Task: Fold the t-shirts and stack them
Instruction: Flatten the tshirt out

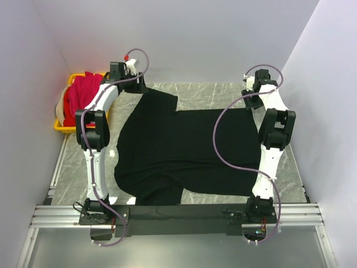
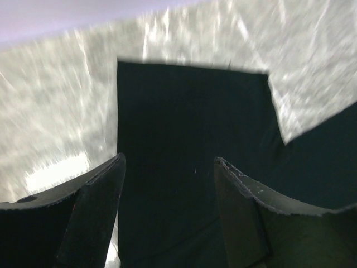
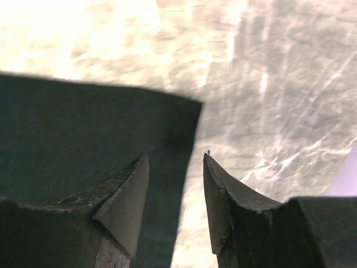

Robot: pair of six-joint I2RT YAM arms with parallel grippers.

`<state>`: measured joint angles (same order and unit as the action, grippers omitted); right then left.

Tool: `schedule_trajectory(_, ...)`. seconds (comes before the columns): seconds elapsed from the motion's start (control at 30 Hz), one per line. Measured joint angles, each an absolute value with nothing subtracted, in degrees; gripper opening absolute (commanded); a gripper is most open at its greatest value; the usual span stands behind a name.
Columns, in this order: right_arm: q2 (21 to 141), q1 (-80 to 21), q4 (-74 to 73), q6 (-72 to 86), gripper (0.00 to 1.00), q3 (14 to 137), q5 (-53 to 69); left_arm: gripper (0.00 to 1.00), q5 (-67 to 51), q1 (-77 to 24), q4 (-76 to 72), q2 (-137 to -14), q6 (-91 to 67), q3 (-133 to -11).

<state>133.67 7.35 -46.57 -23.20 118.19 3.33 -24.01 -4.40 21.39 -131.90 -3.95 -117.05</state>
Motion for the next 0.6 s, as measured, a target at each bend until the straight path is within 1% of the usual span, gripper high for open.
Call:
schedule_trajectory(0.17, 136.38, 7.88, -43.86, -22.33, 0.50, 120.09, 1.56, 0.70, -22.55, -4.47, 25.04, -132.42, -2.61, -116.46)
schedule_trajectory(0.37, 140.07, 7.86, -43.03, -21.89, 0.50, 125.08, 2.33, 0.69, -20.56, -4.43, 27.24, -133.75, -2.09, -116.46)
schedule_trajectory(0.53, 141.16, 7.86, -43.33, -21.96, 0.48, 125.36, 2.90, 0.65, -18.61, -4.43, 29.47, -134.85, -0.89, -116.44)
schedule_trajectory(0.6, 141.34, 7.86, -43.33, -21.96, 0.45, 125.36, 3.62, 0.64, -17.67, -4.43, 30.33, -134.98, -0.36, -116.05)
